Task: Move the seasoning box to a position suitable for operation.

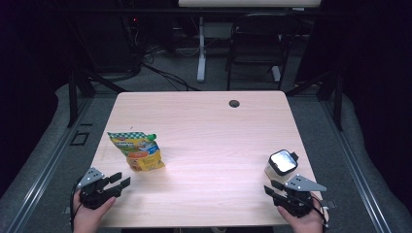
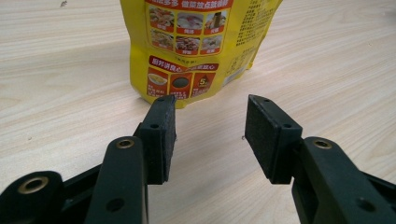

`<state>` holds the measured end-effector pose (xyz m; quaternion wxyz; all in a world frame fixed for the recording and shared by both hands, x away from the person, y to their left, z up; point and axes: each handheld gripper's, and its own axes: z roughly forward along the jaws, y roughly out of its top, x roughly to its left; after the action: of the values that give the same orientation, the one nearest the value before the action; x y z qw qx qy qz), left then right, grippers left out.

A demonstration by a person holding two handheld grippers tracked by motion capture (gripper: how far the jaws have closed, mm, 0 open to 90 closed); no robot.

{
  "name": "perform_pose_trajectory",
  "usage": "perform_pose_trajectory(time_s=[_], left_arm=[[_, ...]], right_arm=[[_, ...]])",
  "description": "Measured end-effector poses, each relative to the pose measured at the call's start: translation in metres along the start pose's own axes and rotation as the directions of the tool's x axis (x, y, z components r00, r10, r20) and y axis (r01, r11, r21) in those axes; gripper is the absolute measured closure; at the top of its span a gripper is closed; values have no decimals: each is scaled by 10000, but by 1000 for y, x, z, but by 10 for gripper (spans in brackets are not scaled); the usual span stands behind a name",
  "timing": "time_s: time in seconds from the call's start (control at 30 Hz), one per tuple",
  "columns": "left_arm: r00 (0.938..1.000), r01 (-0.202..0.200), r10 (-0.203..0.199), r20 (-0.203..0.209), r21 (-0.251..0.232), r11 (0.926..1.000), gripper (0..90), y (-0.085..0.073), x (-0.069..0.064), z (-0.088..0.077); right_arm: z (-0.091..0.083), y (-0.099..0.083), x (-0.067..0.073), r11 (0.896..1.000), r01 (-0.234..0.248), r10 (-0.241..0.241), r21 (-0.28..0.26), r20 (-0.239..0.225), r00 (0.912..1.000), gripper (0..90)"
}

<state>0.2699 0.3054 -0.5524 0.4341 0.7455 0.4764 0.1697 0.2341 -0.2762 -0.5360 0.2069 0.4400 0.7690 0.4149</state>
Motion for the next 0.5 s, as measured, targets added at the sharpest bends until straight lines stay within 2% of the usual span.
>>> perform_pose_trajectory(time_s=[0.03, 0.1, 0.13, 0.27, 0.33, 0.37, 0.5], left_arm=[[10000, 27, -27, -20, -35, 10000, 538, 0, 0, 0], [10000, 53, -53, -26, 23, 10000, 540, 1, 1, 0], [10000, 53, -53, -26, 23, 10000, 539, 1, 1, 0], [10000, 58, -58, 1, -34, 10000, 538, 0, -1, 1], [10000, 29, -29, 22, -13, 10000, 537, 0, -1, 2], [10000, -6, 5, 31, 30, 10000, 537, 0, -1, 2], [10000, 19, -19, 4, 38, 10000, 539, 0, -2, 2]], right_arm=[[-4, -2, -6, 9999, -92, 89, 102, 253, 9996, 650], [-8, -4, -12, 9994, -318, 313, 103, 453, 9985, 655], [-8, -4, -12, 9994, -318, 313, 103, 453, 9985, 655], [-11, -8, -21, 9981, -620, 617, 8, 948, 9936, 631], [-11, -9, -24, 9983, -577, 564, 81, 1110, 9922, 617], [-13, -8, -26, 9986, -481, 444, 237, 1370, 9896, 643], [-20, -3, -30, 9989, -457, 426, 144, 1682, 9848, 662]])
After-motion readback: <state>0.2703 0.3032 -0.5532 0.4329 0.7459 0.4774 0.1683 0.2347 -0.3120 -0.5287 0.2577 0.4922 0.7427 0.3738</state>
